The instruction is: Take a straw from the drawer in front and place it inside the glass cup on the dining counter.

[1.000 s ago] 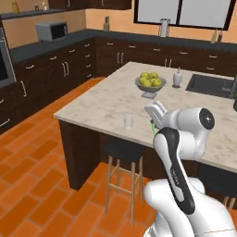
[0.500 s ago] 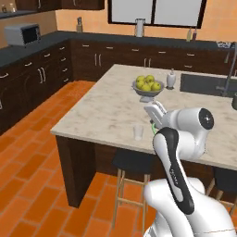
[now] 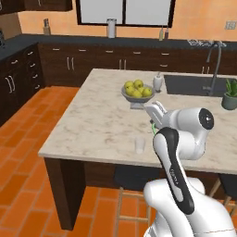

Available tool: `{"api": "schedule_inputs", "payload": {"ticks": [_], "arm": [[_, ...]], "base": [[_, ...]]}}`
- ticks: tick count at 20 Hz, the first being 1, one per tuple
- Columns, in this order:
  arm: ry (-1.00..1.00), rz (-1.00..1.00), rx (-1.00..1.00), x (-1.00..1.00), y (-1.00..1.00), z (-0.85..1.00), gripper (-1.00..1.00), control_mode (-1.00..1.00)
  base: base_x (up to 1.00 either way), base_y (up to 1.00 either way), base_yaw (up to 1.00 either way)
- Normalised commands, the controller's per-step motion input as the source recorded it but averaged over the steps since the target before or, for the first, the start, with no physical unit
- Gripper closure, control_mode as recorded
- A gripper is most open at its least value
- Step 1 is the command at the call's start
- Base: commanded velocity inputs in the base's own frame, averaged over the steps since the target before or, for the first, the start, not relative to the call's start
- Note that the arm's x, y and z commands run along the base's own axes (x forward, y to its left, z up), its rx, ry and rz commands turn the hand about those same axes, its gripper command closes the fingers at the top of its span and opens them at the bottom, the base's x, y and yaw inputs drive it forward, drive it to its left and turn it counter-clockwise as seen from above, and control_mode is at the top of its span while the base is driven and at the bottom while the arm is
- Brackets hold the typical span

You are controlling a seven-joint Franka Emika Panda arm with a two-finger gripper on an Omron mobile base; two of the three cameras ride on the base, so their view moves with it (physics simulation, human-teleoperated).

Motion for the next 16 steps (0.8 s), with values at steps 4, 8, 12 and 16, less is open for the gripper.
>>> {"api": "schedule_inputs", "payload": {"ticks": [4, 8, 12, 16], "arm": [[-0.02, -0.08, 0.0, 0.11, 0.04, 0.01, 1.0, -1.0], [-0.04, -0.25, 0.03, 0.59, 0.01, 0.01, 1.0, -1.0], [0.0, -0.11, 0.13, 0.75, -0.11, 0.0, 1.0, -1.0], [-0.06, 0.02, 0.24, 0.37, -0.31, 0.0, 1.0, -1.0]], "base": [[0.39, 0.19, -0.24], [0.0, 0.0, 0.0], [0.0, 0.0, 0.0], [0.0, 0.0, 0.0]]}}
